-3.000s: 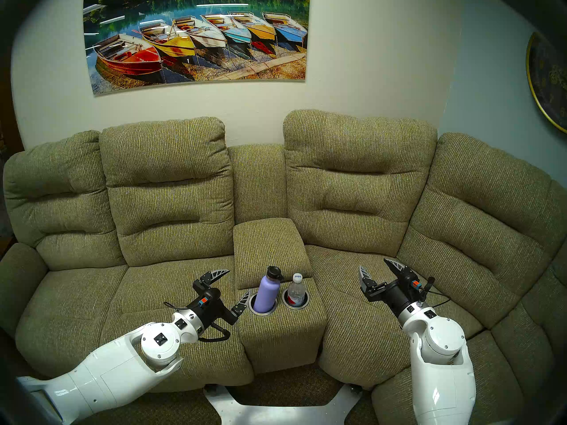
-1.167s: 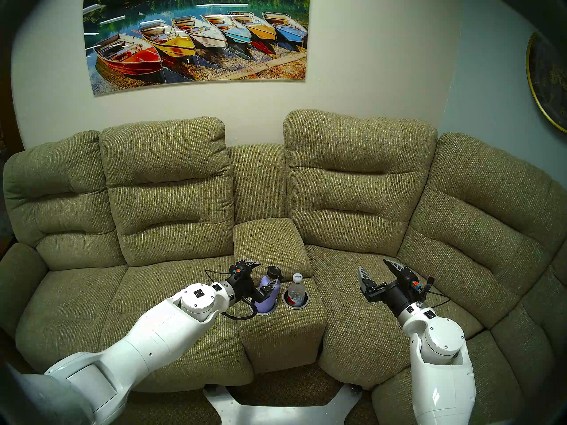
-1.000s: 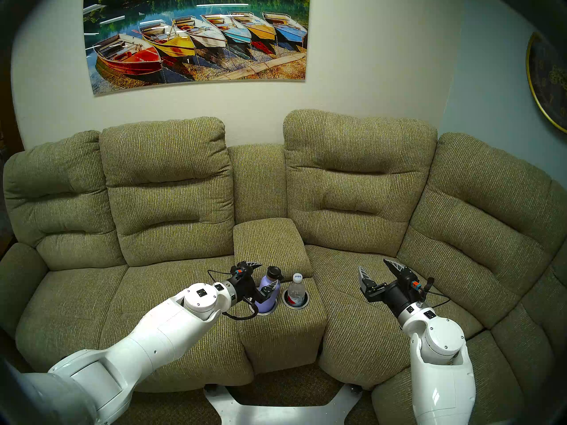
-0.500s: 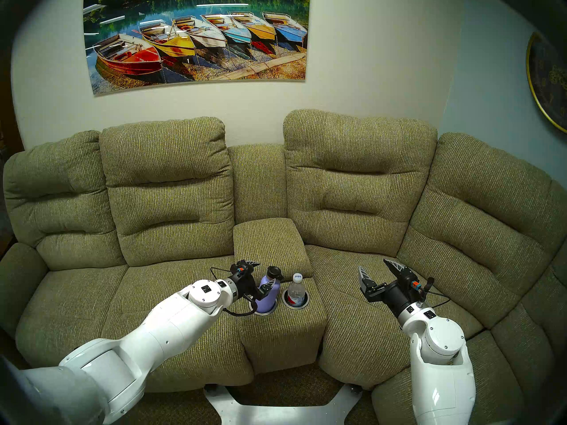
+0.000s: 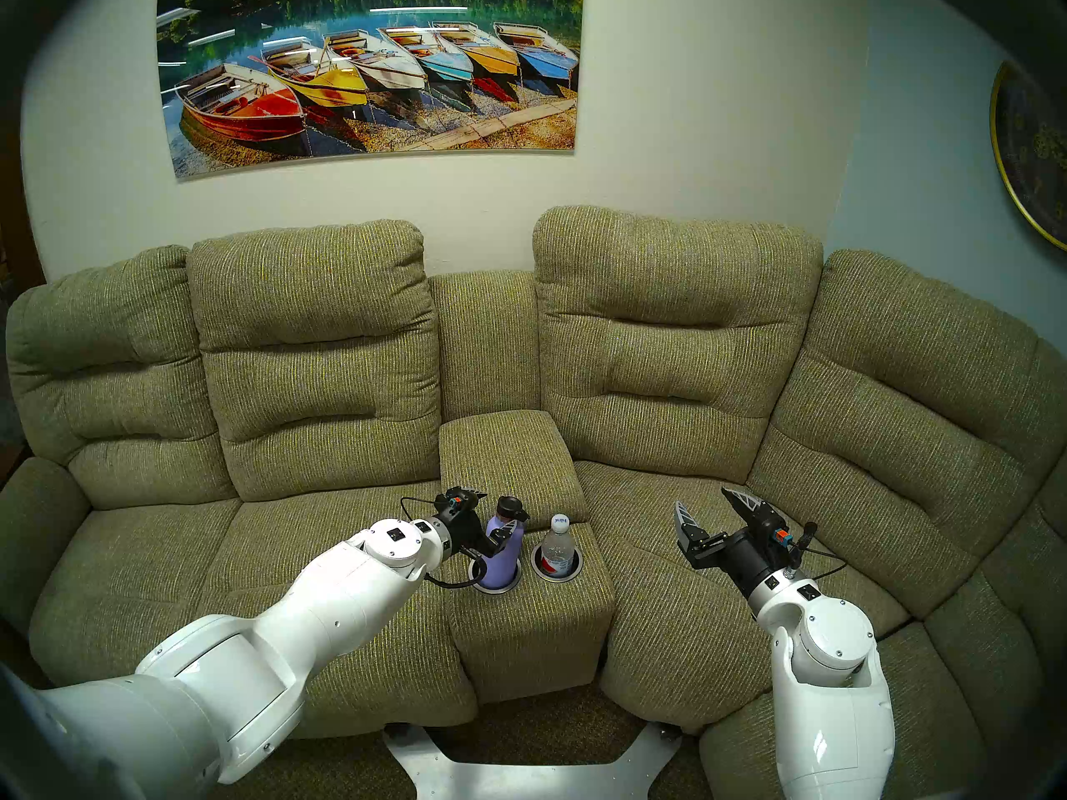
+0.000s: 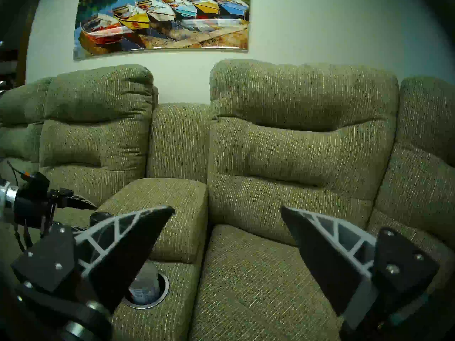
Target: Take bottles out of cup holder
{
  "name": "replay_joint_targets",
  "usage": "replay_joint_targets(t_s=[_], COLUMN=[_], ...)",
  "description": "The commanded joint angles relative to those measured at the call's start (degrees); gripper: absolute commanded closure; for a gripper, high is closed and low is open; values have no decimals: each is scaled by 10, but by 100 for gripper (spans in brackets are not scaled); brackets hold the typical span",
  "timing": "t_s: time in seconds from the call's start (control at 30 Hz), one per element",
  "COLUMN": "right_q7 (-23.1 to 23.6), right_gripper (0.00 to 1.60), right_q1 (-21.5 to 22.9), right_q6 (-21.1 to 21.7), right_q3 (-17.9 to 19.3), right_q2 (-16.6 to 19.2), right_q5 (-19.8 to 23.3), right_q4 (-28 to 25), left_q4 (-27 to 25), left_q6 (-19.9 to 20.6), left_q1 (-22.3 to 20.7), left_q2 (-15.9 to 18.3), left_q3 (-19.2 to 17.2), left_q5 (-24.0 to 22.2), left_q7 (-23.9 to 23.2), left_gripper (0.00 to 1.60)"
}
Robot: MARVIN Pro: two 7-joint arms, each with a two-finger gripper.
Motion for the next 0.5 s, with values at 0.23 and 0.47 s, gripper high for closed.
replay_joint_targets(t_s=[0.23,0.47], right_q7=[0,0], right_gripper=[0,0], right_q1=[2,2], right_q6=[-1,-1], right_q3=[1,1], right_q2=[1,1], right_q5=[0,0], right_q4=[-11,-11], left_q4=[51,101], left_q6=[-26,-20], left_q1=[-45,-69], left_q2=[-51,-73], left_q3=[-4,-10], left_q5=[-4,-9], left_q7=[-13,-12], left_gripper=[0,0])
